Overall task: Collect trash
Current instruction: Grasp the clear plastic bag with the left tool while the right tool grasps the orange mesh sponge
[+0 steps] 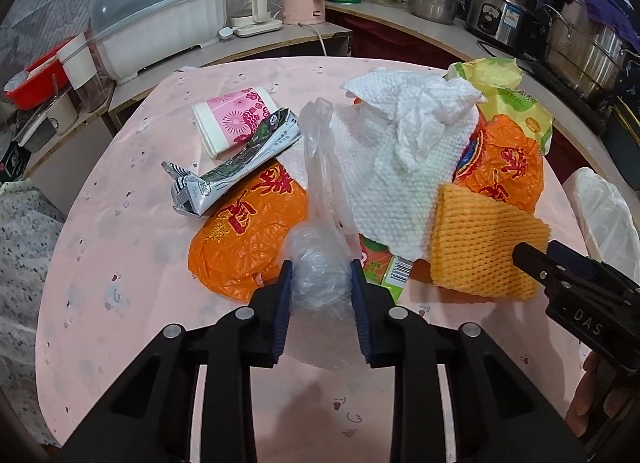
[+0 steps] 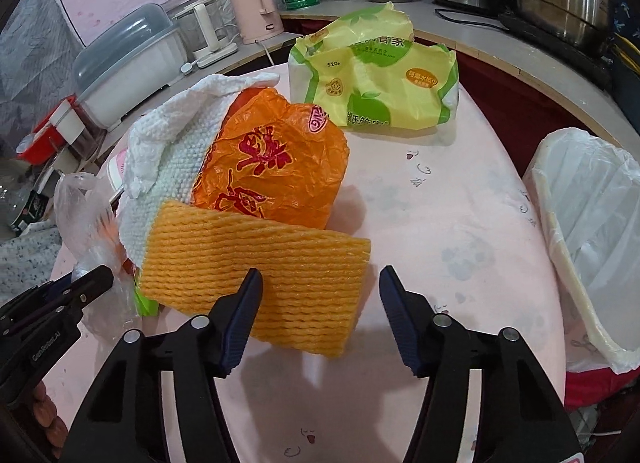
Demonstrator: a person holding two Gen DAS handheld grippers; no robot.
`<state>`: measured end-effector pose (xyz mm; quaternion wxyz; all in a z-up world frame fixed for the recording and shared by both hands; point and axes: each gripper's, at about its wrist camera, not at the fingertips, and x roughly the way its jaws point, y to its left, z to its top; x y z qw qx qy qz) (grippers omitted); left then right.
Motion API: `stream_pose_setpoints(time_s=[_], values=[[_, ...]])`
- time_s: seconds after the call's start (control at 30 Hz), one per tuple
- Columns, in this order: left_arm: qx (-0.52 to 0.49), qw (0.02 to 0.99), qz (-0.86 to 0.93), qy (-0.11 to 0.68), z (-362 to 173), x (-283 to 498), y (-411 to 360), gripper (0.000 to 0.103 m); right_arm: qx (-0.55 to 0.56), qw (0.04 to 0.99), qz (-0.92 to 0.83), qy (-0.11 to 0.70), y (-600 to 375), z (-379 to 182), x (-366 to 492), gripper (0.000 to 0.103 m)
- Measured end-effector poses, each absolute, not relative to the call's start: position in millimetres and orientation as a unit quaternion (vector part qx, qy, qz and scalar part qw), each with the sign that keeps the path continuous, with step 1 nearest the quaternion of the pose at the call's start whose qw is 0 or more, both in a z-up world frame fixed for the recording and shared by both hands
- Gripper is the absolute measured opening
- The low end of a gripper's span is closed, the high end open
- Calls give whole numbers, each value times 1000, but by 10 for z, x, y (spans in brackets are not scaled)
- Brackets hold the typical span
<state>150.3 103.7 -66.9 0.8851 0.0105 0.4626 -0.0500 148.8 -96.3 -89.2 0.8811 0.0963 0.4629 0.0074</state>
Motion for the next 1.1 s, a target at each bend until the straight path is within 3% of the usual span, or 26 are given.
stream_pose_setpoints(time_s=[0.03,0.13,0.17,0.2,0.47,0.53,0.57,0.6,0.67,0.7,0.9,1.1], values=[[10,885,-52,463,-664,1492,1035,27,97,880,10,465,-957,-903,1498,45],[12,886,-54,461,-639,1464,1015,27,99,878,20,468,-922,-916,1505,20],[12,886,-54,460,-628,1451,1014,27,101,878,26,468,-912,-913,1500,5],[12,886,-53,460,-618,1438,1012,27,101,878,30,467,-913,-903,1483,2],[6,893,-57,446,-468,1269,1025,26,81,893,33,441,-869,-653,1273,1],[5,895,-57,442,-424,1220,1031,26,77,893,29,442,-874,-617,1239,3],[4,896,-57,440,-401,1197,1036,26,76,894,26,441,-880,-614,1218,12],[3,897,-57,437,-382,1174,1038,26,75,894,22,442,-883,-615,1201,28],[-1,899,-58,434,-341,1141,1045,27,78,895,20,439,-892,-623,1163,51],[-2,900,-59,432,-322,1127,1049,26,79,896,19,437,-910,-644,1131,54],[-9,902,-67,426,-255,1137,1058,27,99,888,27,448,-1026,-806,1250,64],[-11,898,-72,434,-328,1269,1015,27,142,876,55,458,-1121,-983,1501,65]])
